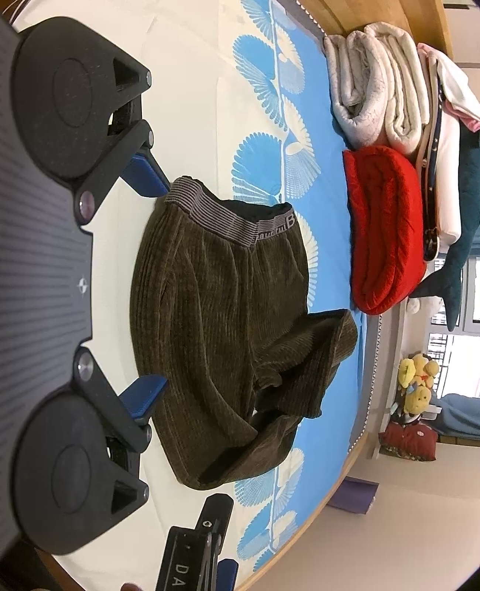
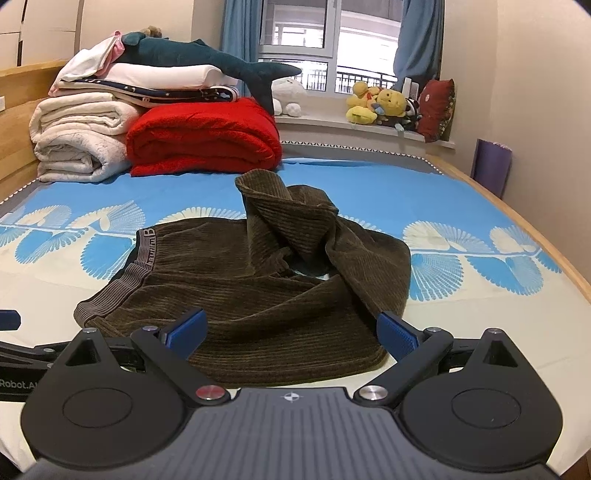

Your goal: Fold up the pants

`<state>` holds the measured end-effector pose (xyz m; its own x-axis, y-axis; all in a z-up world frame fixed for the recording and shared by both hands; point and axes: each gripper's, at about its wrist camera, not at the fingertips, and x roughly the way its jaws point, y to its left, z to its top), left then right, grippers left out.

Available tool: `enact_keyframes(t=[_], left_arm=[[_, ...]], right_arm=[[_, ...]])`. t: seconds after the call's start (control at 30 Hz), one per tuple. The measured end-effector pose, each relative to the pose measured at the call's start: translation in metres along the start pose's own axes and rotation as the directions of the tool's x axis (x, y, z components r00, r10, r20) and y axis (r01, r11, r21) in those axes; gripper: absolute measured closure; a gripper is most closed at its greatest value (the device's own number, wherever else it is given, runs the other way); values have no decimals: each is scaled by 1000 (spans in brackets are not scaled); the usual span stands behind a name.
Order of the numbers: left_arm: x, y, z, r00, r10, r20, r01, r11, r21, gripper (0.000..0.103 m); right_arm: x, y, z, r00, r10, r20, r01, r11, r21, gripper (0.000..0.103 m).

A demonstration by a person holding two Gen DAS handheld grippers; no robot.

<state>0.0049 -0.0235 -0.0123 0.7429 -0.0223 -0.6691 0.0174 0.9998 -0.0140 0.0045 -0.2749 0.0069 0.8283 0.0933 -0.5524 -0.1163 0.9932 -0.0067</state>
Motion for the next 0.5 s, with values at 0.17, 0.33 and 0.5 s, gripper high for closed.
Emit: enact_keyframes(t=[0.17,0.33,0.5], left_arm=[[-2,-2,1,1000,0,25,-1,1000,8,0],[-4,-1,4,999,-4,50,4,1000,7,0],[-6,-3,3,997,-1,73,0,1000,14,0]], right_arm=[[18,69,-2,998,-63,11,63,998,-26,5],[11,52,4,997,-79,13,79,996,-39,8],[-5,26,19,996,-88,15,88,994,-63,11]])
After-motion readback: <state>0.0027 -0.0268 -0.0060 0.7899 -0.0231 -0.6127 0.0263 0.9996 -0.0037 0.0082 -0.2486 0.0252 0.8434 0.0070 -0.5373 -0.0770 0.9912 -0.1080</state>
